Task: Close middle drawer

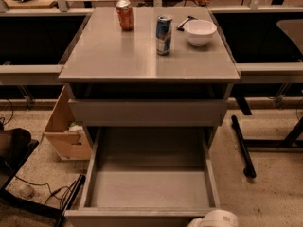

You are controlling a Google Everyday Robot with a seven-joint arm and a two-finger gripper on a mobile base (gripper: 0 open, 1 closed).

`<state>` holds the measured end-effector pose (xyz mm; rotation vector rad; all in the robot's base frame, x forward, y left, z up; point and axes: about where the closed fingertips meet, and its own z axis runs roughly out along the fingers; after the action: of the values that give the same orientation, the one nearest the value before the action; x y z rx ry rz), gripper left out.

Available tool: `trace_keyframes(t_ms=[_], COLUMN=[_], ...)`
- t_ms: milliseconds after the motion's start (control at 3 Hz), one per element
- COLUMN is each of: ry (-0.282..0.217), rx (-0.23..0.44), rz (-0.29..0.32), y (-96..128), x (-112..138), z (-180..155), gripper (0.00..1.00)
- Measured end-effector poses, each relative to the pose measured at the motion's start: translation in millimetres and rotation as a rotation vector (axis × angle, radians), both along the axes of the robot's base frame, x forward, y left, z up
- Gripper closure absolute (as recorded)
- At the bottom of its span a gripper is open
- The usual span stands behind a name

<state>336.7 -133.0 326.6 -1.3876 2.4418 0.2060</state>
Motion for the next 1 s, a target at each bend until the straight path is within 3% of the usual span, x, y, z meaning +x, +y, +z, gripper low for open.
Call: trace_keyframes(t_ms=[1000], ry=[-0.090], rx=[-0.087], rz=[0.049], y=[5.0], x=[36.8], z=[-11.2], gripper=[1.00])
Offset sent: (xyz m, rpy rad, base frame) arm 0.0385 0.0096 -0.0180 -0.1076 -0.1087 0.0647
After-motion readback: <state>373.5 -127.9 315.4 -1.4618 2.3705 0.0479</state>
